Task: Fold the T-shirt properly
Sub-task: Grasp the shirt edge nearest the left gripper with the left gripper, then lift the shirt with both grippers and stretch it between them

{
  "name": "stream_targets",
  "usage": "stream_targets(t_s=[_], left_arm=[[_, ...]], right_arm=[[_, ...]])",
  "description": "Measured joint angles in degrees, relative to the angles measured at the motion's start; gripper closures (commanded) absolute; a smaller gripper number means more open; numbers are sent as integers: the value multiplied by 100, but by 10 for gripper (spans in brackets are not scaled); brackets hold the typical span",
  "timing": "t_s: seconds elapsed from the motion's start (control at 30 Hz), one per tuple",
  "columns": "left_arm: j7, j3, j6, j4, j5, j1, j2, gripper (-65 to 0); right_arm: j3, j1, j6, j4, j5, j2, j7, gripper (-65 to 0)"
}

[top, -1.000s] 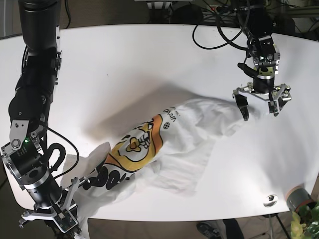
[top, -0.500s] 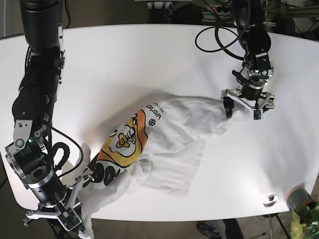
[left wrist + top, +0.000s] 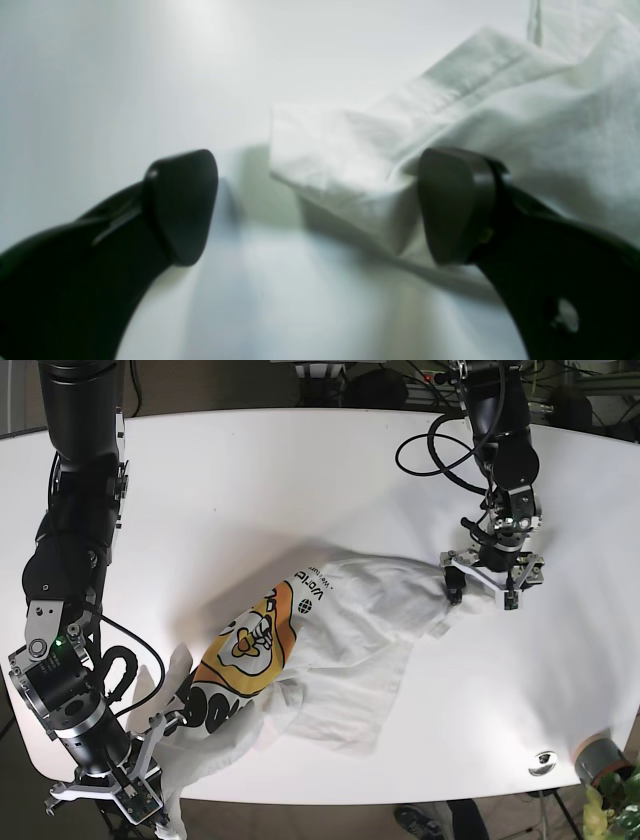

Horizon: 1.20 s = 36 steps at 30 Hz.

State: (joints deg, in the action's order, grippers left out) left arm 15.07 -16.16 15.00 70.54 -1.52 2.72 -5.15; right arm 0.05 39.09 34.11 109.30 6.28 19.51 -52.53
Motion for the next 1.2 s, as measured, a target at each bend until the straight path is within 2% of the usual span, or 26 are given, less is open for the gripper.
stream_targets(t_s=[0.07, 0.17, 0.4, 0.43, 0.57, 0.67, 0.87, 0.97, 1.1, 1.2], left_arm=[[-20, 101, 0, -39, 0, 15, 0, -508], [-105, 262, -2, -90, -4, 20, -11, -382], [-107, 310, 11, -98, -46, 28, -11, -32], [-98, 302, 37, -98, -72, 26, -7, 0], [-81, 289, 55, -79, -94, 22, 13, 0], [107, 289, 55, 83, -66, -4, -7, 0], [264, 284, 66, 619, 0, -66, -195, 0], [345, 76, 72, 940, -4, 107, -223, 0], [769, -372, 63, 1082, -7, 575, -199, 0], [765, -640, 50, 1108, -4, 859, -212, 0]], right_arm=[[0, 0, 0, 0, -2, 2, -2, -21], [0, -2, 0, 0, -2, 2, -4, -21], [2, -4, 0, -42, 0, 2, -2, -21], [2, -2, 0, -103, 2, 2, 15, -21], [219, -24, 42, -457, 37, -13, 39, -21], [516, -13, -20, -761, -17, 4, 20, -21], [555, 201, -31, -1364, -37, 55, -22, -21], [533, 463, -33, -1585, 7, 33, 37, -21], [549, 793, -35, -2009, -7, 131, 87, -21], [564, 1021, -57, -2284, -68, 149, 20, -21]])
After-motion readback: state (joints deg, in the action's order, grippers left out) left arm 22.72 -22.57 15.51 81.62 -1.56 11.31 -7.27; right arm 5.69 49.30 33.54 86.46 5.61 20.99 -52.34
